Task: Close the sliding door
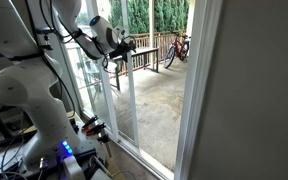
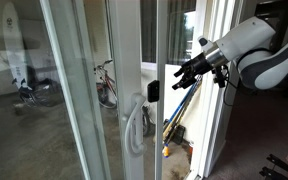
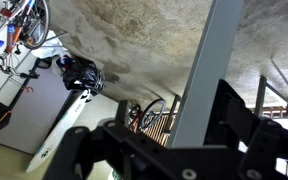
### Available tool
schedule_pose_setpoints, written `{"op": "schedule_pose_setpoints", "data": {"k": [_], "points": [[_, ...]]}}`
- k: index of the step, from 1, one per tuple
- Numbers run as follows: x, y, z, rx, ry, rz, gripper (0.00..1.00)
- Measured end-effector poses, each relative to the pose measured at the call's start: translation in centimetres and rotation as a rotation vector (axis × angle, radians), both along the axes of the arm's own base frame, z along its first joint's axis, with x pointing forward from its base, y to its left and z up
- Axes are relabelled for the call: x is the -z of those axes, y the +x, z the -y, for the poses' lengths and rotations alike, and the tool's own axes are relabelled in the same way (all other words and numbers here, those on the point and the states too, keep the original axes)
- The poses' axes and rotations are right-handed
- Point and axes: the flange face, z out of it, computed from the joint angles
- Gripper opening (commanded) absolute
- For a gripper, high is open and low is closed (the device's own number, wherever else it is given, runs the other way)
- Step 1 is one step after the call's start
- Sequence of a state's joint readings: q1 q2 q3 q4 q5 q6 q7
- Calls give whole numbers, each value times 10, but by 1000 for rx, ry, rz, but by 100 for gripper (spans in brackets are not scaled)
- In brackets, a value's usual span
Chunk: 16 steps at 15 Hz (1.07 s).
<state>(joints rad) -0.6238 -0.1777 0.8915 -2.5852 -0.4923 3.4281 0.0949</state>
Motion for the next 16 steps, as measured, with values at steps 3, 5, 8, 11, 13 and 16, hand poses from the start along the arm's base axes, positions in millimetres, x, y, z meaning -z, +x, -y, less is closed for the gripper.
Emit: {"op": "schedule_pose_setpoints", "data": {"k": [3,5,8,11,13,16], "points": [[7,-3,-13,9,18,-16,100],[8,-4,-21,11,30,-19,100],[10,-1,-29,15,45,-18,100],[9,4,-34,20,62,-5,100],[3,11,-40,24,74,8,100],[-11,22,-50,22,93,38,100]]}}
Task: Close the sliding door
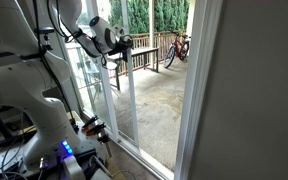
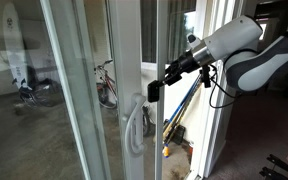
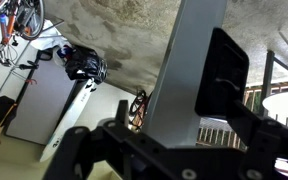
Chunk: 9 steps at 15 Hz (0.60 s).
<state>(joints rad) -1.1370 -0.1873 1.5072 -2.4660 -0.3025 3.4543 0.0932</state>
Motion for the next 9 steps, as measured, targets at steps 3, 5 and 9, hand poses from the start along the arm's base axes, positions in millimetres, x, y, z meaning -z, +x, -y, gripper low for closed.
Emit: {"op": "schedule_pose_setpoints", "data": {"k": [3,5,9], "points": [[-9,10,-5,7,6,24,100],[-9,17,-3,18,-1,33,100],[-3,24,-5,22,-18,31,100]]}}
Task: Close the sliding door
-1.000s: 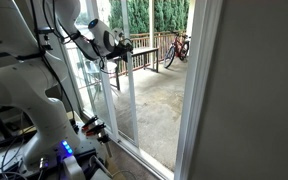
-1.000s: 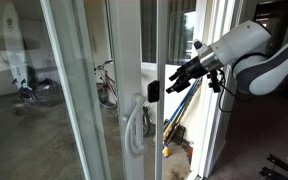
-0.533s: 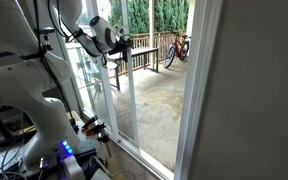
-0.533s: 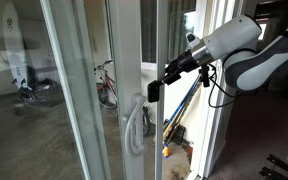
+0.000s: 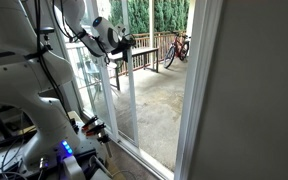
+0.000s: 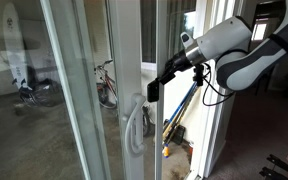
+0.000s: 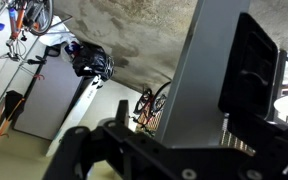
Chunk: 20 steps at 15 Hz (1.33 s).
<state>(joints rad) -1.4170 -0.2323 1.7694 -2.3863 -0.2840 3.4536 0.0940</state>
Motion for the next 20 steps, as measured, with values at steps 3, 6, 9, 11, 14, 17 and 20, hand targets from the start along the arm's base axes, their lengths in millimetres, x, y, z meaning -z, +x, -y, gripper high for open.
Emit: {"op": "schedule_pose_setpoints", "data": {"k": [3,6,9,11,14,17,20], "points": [[4,6,0,5,-12,0,100],[7,10,-2,9,-29,8,100],[8,12,0,23,-35,13,100],[9,13,3,32,-39,15,100],[10,14,7,45,-40,13,100],[11,15,11,56,-41,13,100],[12,16,14,63,-47,17,100]]}}
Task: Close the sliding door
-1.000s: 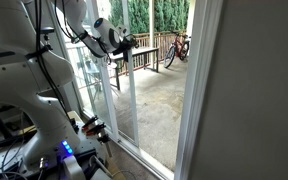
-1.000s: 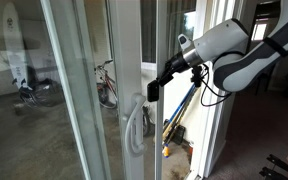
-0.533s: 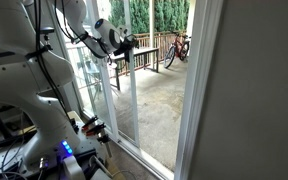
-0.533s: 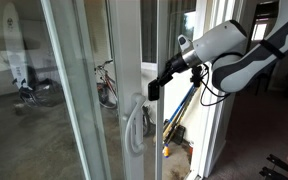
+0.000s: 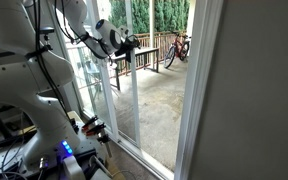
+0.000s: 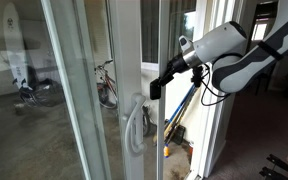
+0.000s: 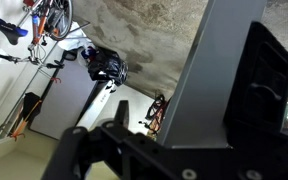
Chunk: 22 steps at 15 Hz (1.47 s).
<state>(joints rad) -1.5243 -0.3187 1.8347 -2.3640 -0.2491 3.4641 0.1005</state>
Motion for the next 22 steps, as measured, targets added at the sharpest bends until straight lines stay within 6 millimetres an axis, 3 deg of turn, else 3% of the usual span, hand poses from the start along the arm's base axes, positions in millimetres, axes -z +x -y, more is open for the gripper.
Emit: {"op": "schedule_pose_setpoints", "data": {"k": [4,10,22], "points": [[1,3,15,27,-3,0,100],[2,7,52,95,-7,-2,100],[1,14,171,334,-22,-12,100]]}}
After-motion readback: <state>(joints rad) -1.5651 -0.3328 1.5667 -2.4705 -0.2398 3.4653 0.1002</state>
